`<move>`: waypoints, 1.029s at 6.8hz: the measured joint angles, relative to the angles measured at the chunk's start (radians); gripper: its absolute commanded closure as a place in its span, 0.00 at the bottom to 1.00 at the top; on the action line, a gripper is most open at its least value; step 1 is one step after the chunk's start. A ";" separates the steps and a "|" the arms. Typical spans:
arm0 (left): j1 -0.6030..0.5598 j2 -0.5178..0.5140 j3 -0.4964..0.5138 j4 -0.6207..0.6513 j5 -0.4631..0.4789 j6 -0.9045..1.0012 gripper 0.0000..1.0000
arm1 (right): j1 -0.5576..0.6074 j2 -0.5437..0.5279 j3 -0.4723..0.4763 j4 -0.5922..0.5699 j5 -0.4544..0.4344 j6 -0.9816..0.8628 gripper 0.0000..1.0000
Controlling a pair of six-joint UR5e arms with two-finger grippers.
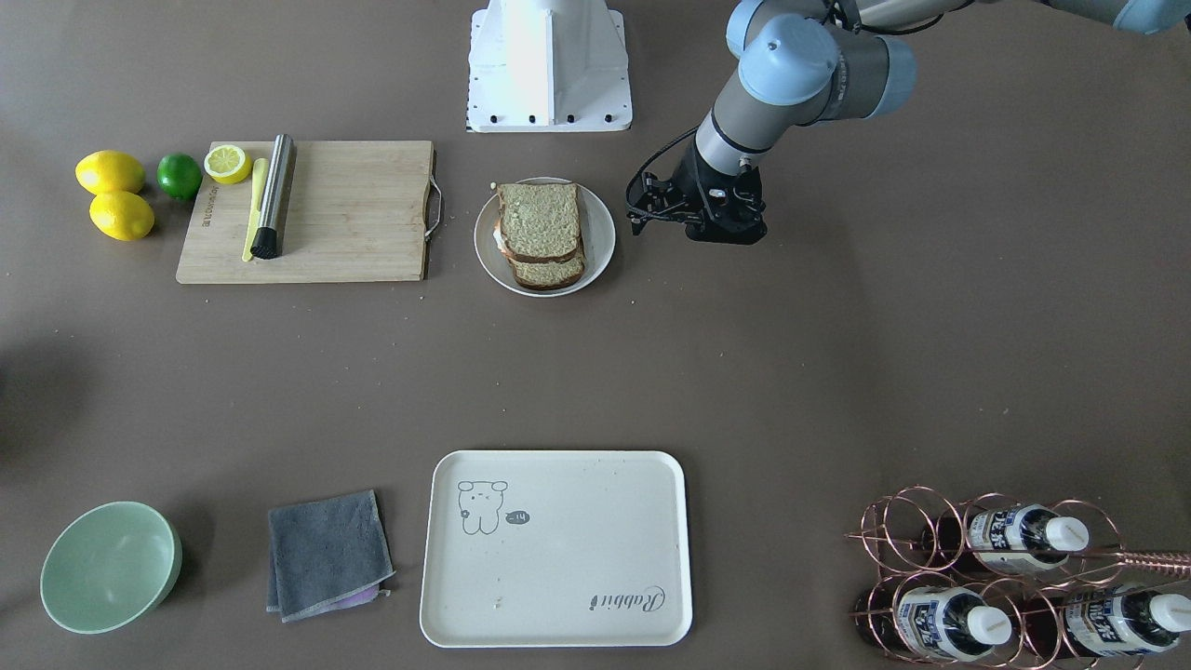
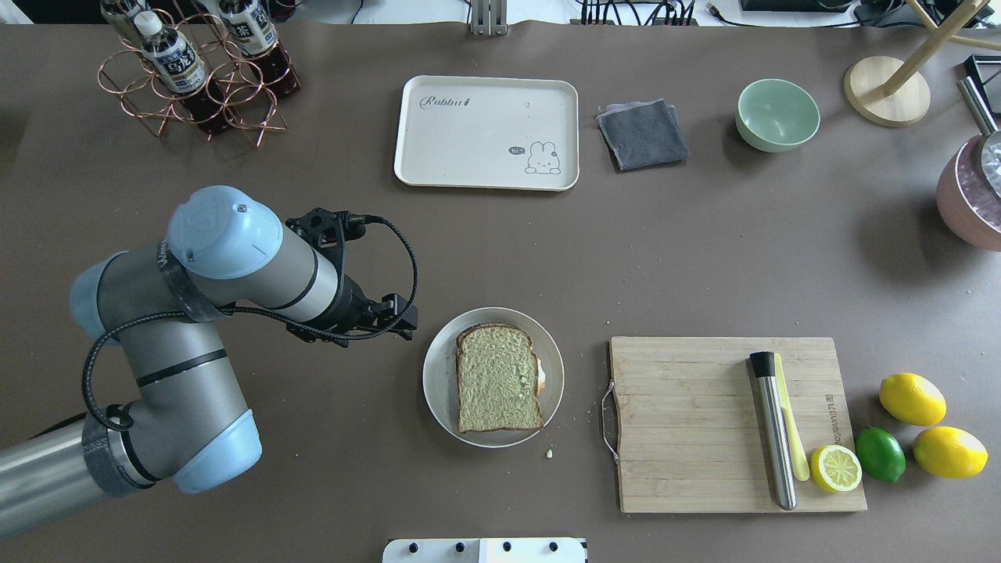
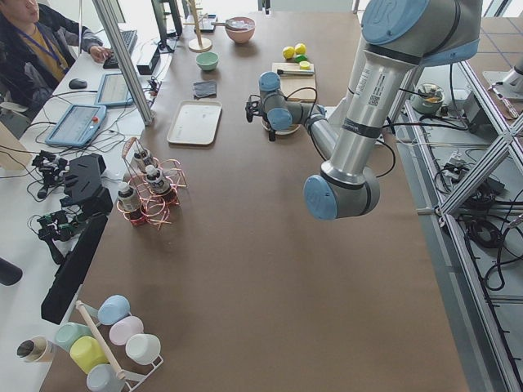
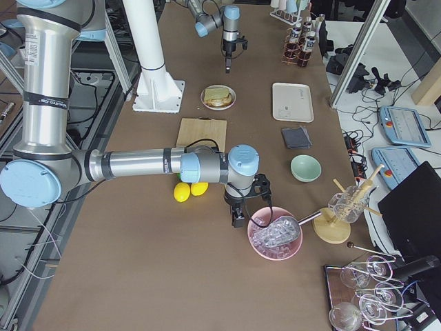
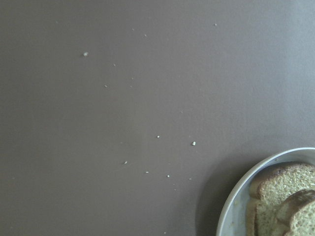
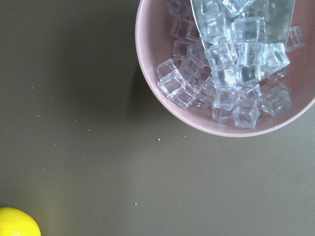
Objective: Make sandwich and place on tray
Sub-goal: 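Move the left gripper toward the rim of the white plate, then grip the white plate rim with the left gripper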
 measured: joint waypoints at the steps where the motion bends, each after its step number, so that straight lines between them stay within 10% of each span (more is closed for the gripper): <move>1: 0.030 -0.006 0.041 -0.065 0.030 -0.013 0.22 | 0.004 -0.031 0.027 -0.001 0.001 -0.003 0.00; 5: 0.103 -0.022 0.098 -0.157 0.085 -0.084 0.60 | 0.007 -0.063 0.044 -0.002 0.002 -0.004 0.00; 7: 0.117 -0.024 0.096 -0.160 0.098 -0.103 0.95 | 0.007 -0.071 0.044 -0.002 0.001 -0.007 0.00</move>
